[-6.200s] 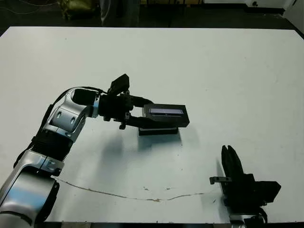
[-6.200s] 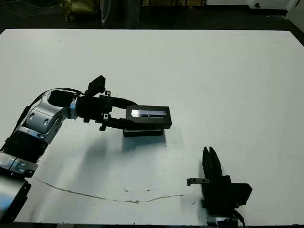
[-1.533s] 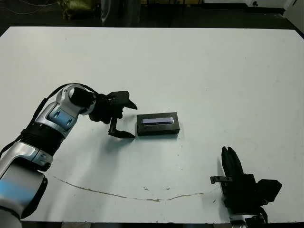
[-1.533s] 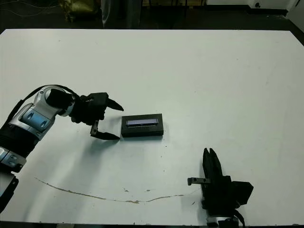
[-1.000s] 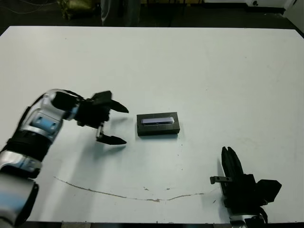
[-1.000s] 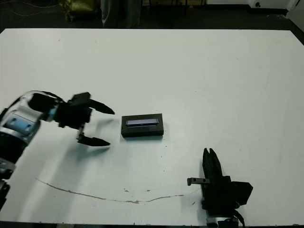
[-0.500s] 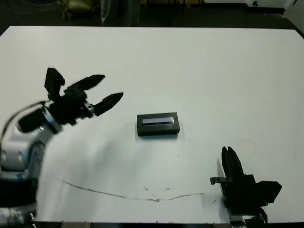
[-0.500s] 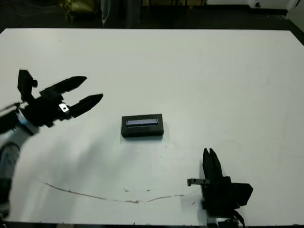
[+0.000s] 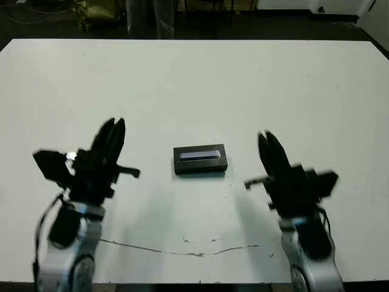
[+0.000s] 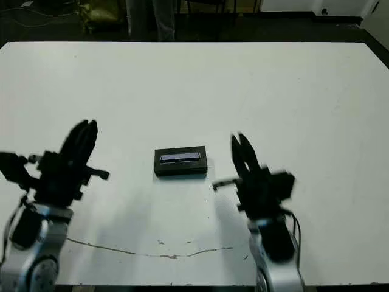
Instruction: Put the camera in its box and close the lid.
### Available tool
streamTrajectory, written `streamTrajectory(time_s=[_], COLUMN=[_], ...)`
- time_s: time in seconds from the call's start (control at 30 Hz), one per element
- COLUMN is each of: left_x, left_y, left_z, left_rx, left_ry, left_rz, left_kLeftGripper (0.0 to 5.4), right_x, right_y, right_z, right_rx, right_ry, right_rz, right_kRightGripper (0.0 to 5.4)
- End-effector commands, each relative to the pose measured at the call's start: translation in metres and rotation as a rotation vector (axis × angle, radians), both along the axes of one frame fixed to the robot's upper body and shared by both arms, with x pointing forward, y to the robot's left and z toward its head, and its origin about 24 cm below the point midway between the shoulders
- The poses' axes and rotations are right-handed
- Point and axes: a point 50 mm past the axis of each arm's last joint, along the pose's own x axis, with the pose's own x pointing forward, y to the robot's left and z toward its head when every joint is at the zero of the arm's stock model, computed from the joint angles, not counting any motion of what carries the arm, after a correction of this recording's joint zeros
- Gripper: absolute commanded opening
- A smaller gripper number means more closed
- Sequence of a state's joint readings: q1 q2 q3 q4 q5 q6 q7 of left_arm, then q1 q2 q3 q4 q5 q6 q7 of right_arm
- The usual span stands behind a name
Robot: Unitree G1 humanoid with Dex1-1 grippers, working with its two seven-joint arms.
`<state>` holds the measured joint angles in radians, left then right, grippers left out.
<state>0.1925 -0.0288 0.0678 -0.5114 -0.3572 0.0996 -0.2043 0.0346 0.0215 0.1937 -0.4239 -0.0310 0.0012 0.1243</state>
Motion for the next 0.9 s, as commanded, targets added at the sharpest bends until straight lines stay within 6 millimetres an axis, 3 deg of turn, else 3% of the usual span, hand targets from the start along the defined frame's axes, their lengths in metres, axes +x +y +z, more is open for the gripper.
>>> streamTrajectory(time_s=[0.03, 0.2, 0.4, 0.9], left_x=[-0.004, -0.005, -0.004, -0.007], left_y=[0.003, 0.004, 0.004, -0.003], left_z=[-0.011, -0.013, -0.009, 0.007], left_rx=[-0.007, -0.031, -0.023, -0.001], left_ry=[0.037, 0.041, 0.028, -0.024], left_rz=[0.033, 0.055, 0.051, 0.039], left_kLeftGripper=[0.02, 0.02, 0.02, 0.02], right_x=[0.005, 0.010, 0.020, 0.046], right_y=[0.013, 0.029, 0.035, 0.018], right_z=[-0.013, -0.026, -0.039, -0.082], right_rx=[-0.040, -0.019, -0.020, -0.030], right_ry=[0.077, 0.175, 0.245, 0.567], right_rz=[0.013, 0.038, 0.026, -0.116], right_kRightGripper=[0.00, 0.00, 0.00, 0.00])
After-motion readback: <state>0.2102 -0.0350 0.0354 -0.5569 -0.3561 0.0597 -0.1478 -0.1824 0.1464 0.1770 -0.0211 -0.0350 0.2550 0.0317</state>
